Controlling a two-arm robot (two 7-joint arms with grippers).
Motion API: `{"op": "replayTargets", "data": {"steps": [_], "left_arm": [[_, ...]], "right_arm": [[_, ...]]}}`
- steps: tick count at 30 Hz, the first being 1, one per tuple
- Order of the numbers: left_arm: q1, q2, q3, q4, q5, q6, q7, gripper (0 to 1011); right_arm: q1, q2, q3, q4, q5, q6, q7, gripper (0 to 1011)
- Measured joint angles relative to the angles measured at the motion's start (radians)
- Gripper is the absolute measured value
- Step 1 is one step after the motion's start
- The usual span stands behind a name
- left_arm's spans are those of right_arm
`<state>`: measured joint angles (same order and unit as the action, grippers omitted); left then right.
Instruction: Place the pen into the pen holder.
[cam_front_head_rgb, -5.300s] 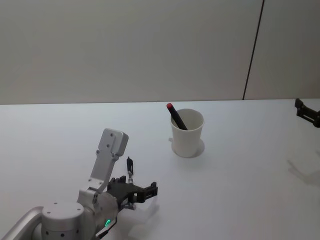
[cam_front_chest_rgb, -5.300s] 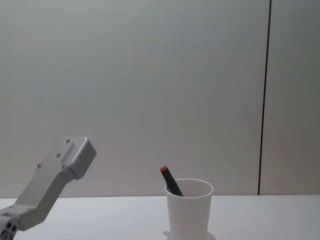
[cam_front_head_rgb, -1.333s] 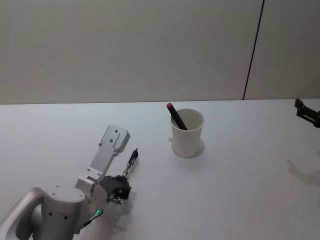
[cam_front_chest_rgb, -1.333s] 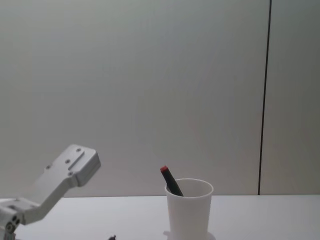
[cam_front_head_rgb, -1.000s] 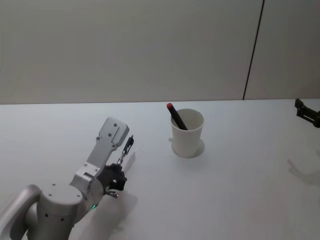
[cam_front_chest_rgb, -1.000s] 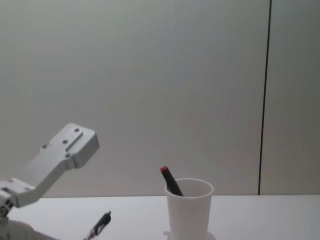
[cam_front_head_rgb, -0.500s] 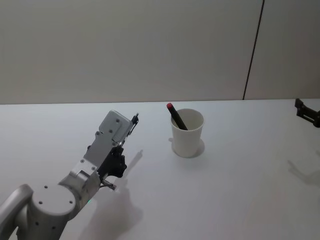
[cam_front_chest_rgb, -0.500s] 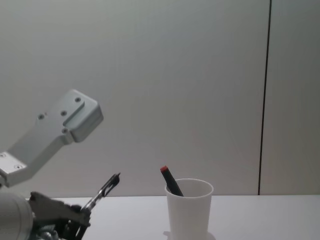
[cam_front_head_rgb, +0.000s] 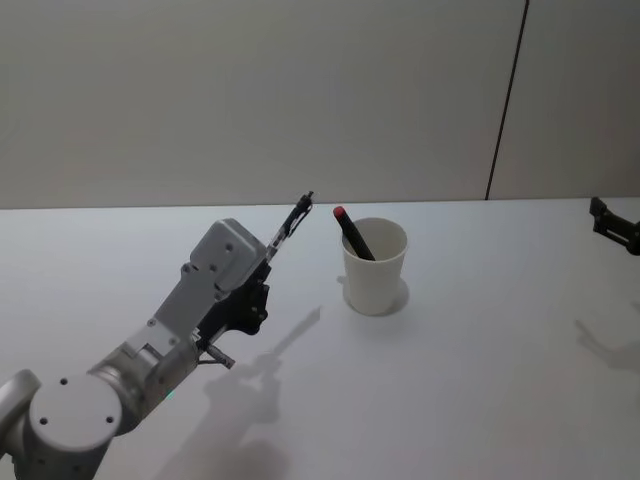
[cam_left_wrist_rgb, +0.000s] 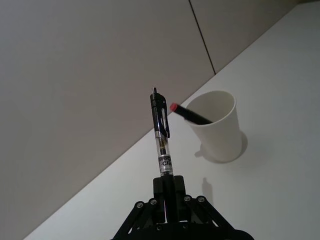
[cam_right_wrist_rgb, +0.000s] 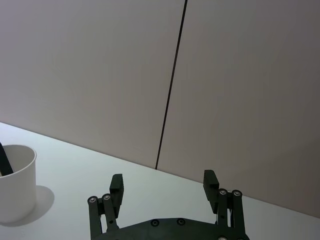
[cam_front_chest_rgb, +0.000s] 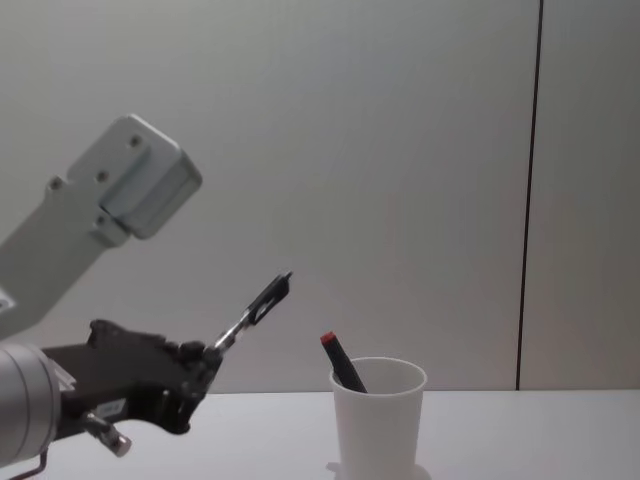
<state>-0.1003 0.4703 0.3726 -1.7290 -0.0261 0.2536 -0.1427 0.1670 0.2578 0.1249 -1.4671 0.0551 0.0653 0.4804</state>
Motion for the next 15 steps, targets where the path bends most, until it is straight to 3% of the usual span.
{"op": "replayTargets", "data": {"steps": [1,9,15], "left_arm": [[0.0,0.0,0.0,0.0,0.0,0.0,0.0,132],[-0.007,0.017,-0.014,0.035,-0.033,-0.178,-0.088,132],[-0.024,0.018,-0.02,0.063,-0.046,-0.253,-0.148,132]], "right_arm": [[0.0,0.0,0.0,0.0,0.0,0.0,0.0,1002],[0.0,0.0,0.0,0.0,0.0,0.0,0.0,1002],[0.0,0.0,0.0,0.0,0.0,0.0,0.0,1002]]}}
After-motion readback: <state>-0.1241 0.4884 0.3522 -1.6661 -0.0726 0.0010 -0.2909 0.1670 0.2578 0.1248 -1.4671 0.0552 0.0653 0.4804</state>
